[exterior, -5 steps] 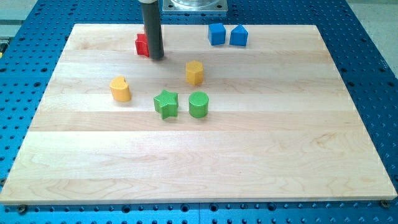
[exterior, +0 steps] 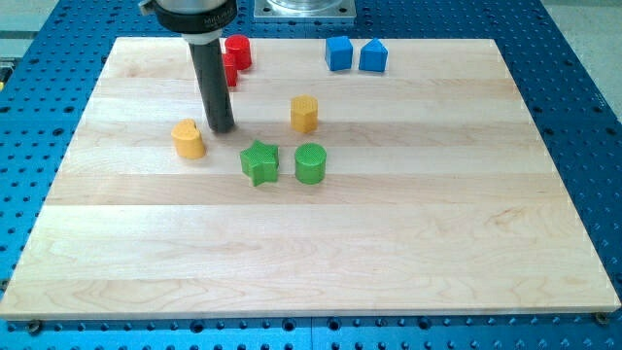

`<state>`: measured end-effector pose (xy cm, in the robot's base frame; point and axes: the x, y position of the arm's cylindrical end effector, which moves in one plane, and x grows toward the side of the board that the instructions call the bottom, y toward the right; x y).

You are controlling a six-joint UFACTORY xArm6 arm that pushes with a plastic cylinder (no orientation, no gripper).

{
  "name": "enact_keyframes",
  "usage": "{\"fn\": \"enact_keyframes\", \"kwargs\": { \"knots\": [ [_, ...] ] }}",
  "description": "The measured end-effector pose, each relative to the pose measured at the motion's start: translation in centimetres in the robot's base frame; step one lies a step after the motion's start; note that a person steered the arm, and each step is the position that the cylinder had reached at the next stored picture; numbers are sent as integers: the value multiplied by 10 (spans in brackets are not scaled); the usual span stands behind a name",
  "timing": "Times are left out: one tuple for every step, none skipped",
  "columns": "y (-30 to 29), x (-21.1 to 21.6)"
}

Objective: Push the green star into the green circle

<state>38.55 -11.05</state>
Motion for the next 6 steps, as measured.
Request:
{"fn": "enact_keyframes", "kwargs": {
  "knots": [
    [23,19],
    [24,40],
    [16,75],
    [78,81],
    [131,81],
    [122,58]
  ]
}}
